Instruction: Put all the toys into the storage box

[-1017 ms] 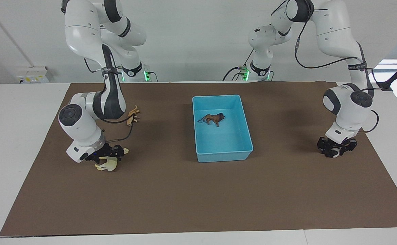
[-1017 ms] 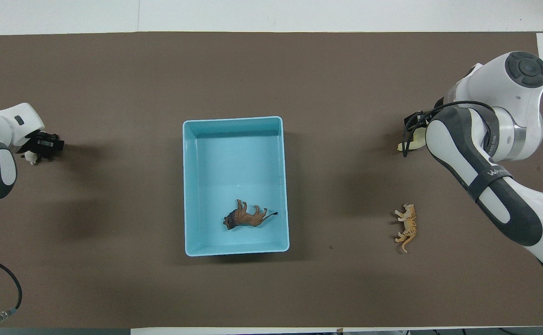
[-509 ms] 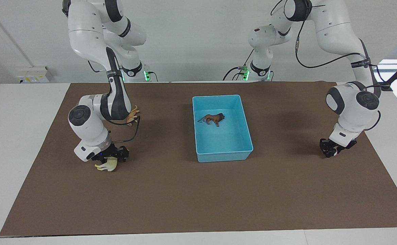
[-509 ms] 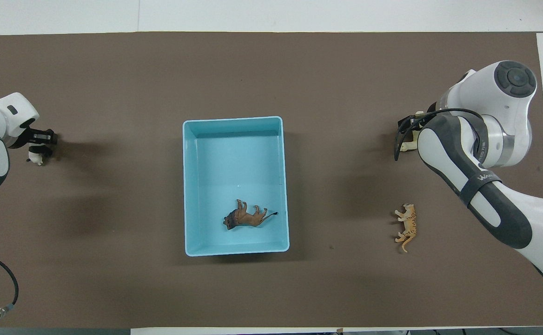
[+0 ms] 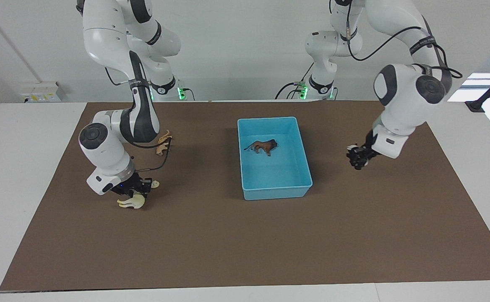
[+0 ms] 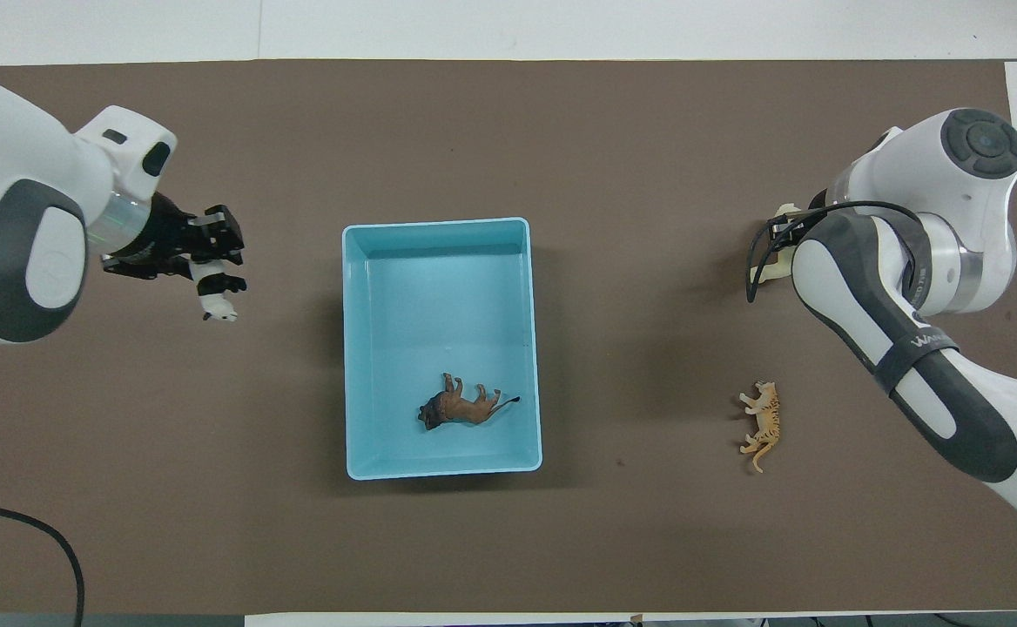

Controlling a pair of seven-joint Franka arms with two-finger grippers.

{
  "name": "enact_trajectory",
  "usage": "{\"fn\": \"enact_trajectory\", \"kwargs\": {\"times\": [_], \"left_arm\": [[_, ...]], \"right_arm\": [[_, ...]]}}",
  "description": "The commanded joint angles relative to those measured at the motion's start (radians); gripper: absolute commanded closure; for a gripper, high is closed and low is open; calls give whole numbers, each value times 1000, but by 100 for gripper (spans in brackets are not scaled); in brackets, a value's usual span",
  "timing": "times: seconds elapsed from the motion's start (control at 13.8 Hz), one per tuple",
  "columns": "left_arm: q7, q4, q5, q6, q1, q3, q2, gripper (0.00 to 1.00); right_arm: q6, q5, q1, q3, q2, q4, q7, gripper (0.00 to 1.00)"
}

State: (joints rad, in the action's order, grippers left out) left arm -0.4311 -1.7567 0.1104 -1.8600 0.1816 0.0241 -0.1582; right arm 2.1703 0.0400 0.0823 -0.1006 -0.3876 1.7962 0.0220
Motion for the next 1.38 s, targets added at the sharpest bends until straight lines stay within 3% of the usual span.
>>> {"fn": "enact_trajectory", "kwargs": {"times": [0.0,0.07,0.15,0.22,0.44,0.73,1.09,1.16,1.24,1.31], "left_arm": [[-273,-45,46,2,172,-18,42,100],[-326,-88,46,-13,233,-21,64,100],[-343,-136,46,-46,264,-20,86,75],[-330,-165,46,-73,277,-21,97,1],[-339,-159,46,-56,272,-21,124,0],[-301,-135,35,27,150,-43,262,0],[8,35,-37,184,-75,-43,227,0],[138,28,-40,197,-91,-44,227,0],[238,22,-40,205,-105,-46,229,0],[254,28,-40,215,-114,-46,229,0]], "right_arm": [[-142,4,2,-16,15,-105,-55,100],[-179,-5,-16,-27,27,-129,-95,100],[-197,-9,-44,-28,41,-139,-168,100],[-193,-9,-74,-30,73,-127,-260,100],[-198,-49,-206,-36,98,-170,-541,100],[-133,-57,-419,-36,92,-199,-879,100],[48,-71,-642,-36,70,-184,-1106,100],[72,-71,-682,-36,49,-184,-1147,93],[85,-71,-702,-36,38,-184,-1166,50],[83,-66,-717,-36,24,-184,-1168,15]]}}
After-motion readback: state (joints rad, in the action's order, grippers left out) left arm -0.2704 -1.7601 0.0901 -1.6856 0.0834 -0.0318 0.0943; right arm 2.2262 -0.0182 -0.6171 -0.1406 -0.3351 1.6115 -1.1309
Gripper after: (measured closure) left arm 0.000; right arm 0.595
